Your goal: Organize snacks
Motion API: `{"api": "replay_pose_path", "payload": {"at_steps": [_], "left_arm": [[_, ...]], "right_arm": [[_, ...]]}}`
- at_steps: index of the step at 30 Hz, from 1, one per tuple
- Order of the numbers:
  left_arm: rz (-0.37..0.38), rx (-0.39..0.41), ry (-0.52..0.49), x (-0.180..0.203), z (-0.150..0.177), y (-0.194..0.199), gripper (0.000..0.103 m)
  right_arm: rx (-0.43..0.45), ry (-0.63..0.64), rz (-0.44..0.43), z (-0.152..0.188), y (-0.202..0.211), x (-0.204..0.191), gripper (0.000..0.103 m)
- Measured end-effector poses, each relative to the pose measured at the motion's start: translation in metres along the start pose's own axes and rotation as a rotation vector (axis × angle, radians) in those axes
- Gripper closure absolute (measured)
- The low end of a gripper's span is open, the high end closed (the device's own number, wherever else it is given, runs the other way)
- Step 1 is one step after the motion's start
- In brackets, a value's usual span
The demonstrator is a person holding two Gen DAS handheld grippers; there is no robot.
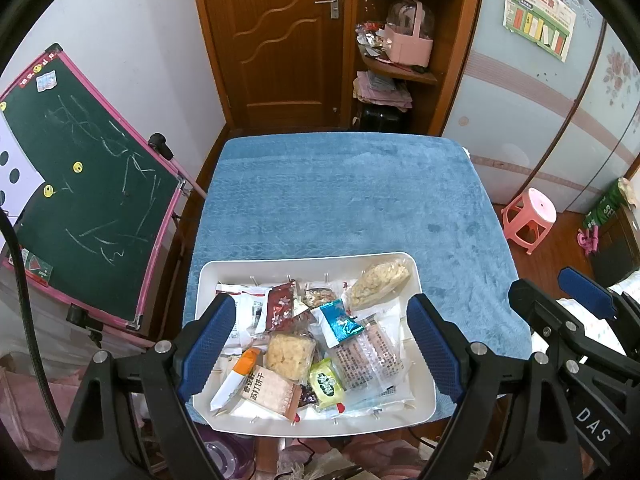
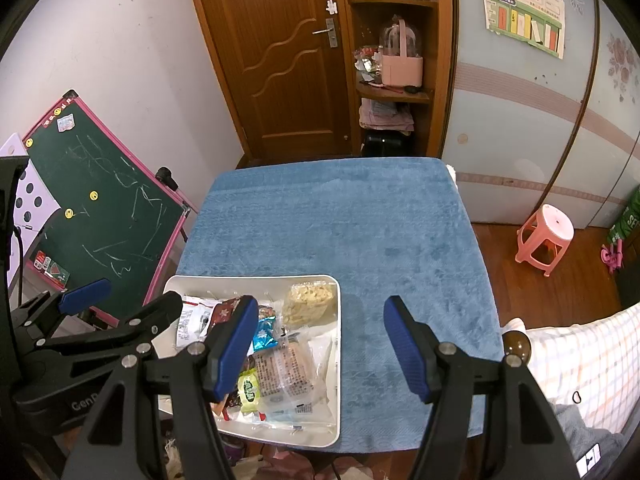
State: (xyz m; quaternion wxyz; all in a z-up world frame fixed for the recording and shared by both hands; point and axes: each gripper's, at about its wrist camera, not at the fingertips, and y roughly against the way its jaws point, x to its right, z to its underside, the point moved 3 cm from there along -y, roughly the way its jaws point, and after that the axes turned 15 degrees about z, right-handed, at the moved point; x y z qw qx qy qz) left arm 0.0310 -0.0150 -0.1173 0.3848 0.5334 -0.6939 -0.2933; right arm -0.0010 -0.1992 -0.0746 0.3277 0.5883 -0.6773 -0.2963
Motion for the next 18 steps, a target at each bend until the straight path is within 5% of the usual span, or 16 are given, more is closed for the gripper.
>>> {"api": "replay_pose_path", "payload": {"at_steps": [18], "left_arm": [[0.001,0.001,-0.009,0.0009,0.0057,0.0022,0.016]], "right_arm": [[0.004,-0.010,0.006,0.0038,0.0007,-0.0022,0.037]]}}
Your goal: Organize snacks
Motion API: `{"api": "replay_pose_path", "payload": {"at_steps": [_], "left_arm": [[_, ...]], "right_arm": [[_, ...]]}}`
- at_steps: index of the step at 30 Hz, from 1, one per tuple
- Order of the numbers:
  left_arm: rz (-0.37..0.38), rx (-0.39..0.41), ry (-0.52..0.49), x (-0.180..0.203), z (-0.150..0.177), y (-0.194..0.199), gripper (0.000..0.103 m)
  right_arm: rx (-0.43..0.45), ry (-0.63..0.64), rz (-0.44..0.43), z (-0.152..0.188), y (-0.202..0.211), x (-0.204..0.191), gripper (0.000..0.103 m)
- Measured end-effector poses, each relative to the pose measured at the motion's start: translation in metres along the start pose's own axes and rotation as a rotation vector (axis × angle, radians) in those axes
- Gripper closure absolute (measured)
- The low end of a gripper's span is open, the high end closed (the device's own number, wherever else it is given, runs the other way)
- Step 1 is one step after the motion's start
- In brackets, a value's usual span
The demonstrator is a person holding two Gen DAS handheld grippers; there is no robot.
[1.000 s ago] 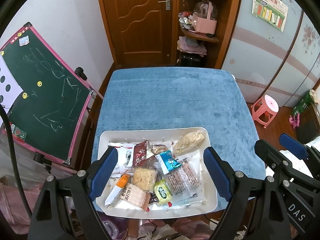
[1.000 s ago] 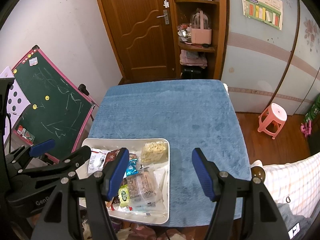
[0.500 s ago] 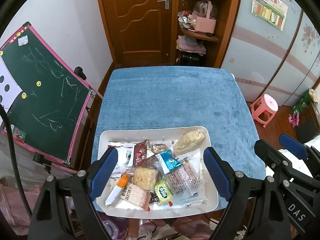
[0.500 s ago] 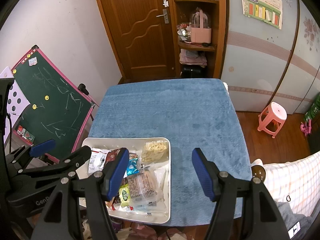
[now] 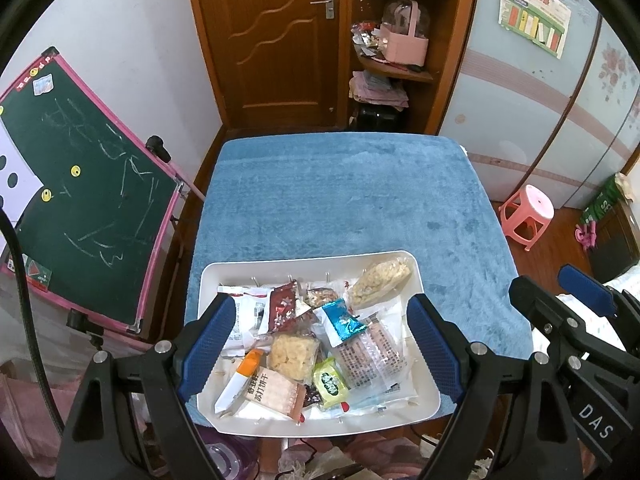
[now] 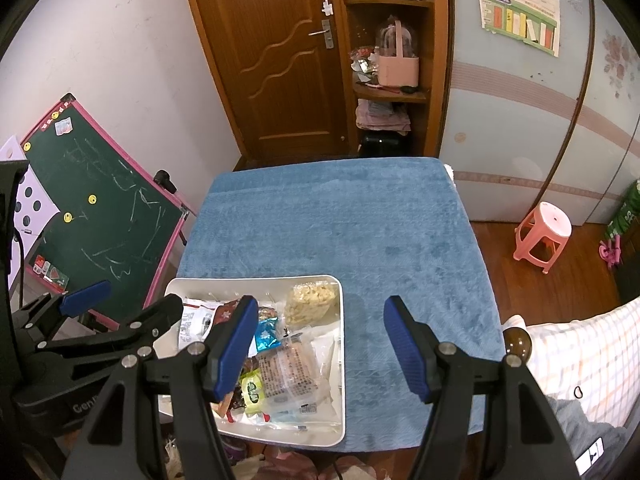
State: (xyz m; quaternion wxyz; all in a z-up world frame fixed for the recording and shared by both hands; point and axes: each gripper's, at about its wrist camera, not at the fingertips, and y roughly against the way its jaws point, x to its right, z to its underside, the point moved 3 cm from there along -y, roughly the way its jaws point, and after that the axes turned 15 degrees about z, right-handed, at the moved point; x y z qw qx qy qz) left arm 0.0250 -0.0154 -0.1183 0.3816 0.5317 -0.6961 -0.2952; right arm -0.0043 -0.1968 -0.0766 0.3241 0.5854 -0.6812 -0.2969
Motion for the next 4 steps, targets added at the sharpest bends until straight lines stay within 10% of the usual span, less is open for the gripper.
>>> {"api": "replay_pose_path", "payload": {"at_steps": [4], "left_arm": [[0.009,-0.002,-0.009,-0.0010,0.0050,0.0021,0.016]], "right_arm": [[0.000,-0.005,0.006,0.0019,0.0017,-0.0010,0.037]]}}
